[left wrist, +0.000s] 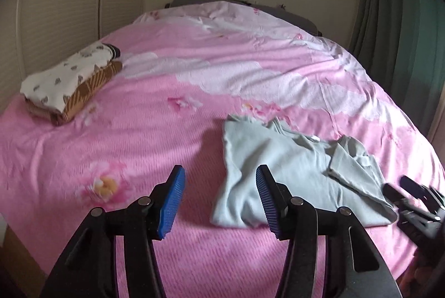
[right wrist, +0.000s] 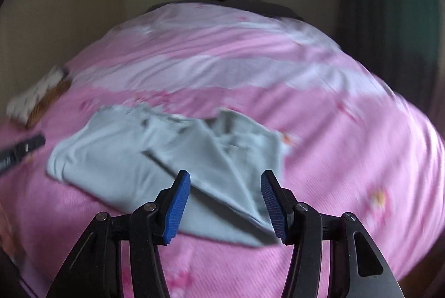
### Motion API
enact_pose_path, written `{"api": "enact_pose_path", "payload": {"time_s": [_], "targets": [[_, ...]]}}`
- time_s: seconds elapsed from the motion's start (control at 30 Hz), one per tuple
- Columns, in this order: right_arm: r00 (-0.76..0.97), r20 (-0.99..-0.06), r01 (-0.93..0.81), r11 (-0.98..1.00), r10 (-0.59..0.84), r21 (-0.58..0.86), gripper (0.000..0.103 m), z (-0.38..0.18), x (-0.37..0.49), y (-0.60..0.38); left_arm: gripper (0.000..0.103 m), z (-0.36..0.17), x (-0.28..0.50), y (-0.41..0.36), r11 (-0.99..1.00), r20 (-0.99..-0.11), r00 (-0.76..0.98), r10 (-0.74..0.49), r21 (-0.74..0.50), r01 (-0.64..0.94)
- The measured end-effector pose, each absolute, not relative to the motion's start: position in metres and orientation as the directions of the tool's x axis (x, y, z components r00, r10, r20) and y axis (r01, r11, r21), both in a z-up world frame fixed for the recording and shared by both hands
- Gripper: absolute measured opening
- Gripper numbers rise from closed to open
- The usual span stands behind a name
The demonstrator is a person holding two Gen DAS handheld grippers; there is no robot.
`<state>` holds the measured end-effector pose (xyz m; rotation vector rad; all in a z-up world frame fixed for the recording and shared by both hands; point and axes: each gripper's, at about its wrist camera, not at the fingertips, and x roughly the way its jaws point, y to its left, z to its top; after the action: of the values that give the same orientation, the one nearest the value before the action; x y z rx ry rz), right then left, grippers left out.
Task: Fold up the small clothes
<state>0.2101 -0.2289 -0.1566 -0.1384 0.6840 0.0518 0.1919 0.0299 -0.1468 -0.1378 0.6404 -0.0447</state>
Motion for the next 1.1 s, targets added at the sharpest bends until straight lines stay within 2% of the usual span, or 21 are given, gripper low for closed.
{"api": "enact_pose_path", "payload": {"time_s": [0.1, 0.13, 0.17, 0.2, 0.23, 0.53, 0.7, 0.8, 0.87, 0.93, 0.97, 1.1], "targets": [[0.737, -0.675, -0.214, 0.961, 0.040, -0.177, 0.053, -0.176, 0.236, -0.199, 0.052, -0.152, 0.200, 0.034, 0.988, -0.610, 0.788, -0.084, -0.152, -0.013], [0.728, -0.684, -0.229, 0.955, 0.039, -0.189, 0.047, -0.179, 0.235, -0.193, 0.052, -0.154, 0.203, 0.036, 0.987, -0.617, 0.782, -0.084, -0.158, -0.018], [0.716, -0.698, -0.237, 0.950, 0.029, -0.204, 0.039, -0.186, 0.243, -0.189, 0.052, -0.156, 0.205, 0.038, 0.986, -0.624, 0.777, -0.082, -0.162, -0.025], [0.700, -0.714, -0.237, 0.950, 0.024, -0.201, 0.020, -0.192, 0.248, -0.190, 0.052, -0.158, 0.208, 0.040, 0.986, -0.628, 0.774, -0.084, -0.165, -0.028], [0.675, -0.737, -0.234, 0.957, 0.034, -0.170, 0.009, -0.196, 0.254, -0.195, 0.052, -0.159, 0.208, 0.040, 0.986, -0.630, 0.772, -0.085, -0.167, -0.027], [0.683, -0.725, -0.012, 0.994, 0.085, 0.106, 0.006, -0.182, 0.267, -0.285, 0.052, -0.151, 0.240, 0.026, 0.987, -0.622, 0.775, -0.115, -0.158, 0.020], [0.662, -0.747, 0.129, 0.971, 0.066, 0.200, 0.006, -0.191, 0.285, -0.338, 0.052, -0.146, 0.261, 0.005, 0.986, -0.633, 0.760, -0.148, -0.154, 0.064], [0.618, -0.777, 0.157, 0.950, 0.120, 0.271, 0.010, -0.207, 0.295, -0.362, 0.052, -0.150, 0.268, -0.007, 0.984, -0.651, 0.740, -0.167, -0.153, 0.088], [0.614, -0.763, 0.134, 0.927, 0.201, 0.351, 0.021, -0.211, 0.294, -0.373, 0.052, -0.151, 0.268, -0.015, 0.984, -0.656, 0.735, -0.173, -0.144, 0.103], [0.627, -0.724, 0.083, 0.899, 0.288, 0.430, 0.055, -0.209, 0.292, -0.380, 0.052, -0.151, 0.267, -0.020, 0.985, -0.659, 0.732, -0.174, -0.132, 0.115], [0.626, -0.712, 0.069, 0.887, 0.318, 0.457, 0.060, -0.209, 0.293, -0.385, 0.052, -0.152, 0.266, -0.023, 0.984, -0.661, 0.730, -0.176, -0.129, 0.121], [0.585, -0.664, -0.005, 0.821, 0.466, 0.571, 0.061, -0.213, 0.301, -0.392, 0.052, -0.152, 0.263, -0.034, 0.982, -0.665, 0.723, -0.188, -0.119, 0.146]]}}
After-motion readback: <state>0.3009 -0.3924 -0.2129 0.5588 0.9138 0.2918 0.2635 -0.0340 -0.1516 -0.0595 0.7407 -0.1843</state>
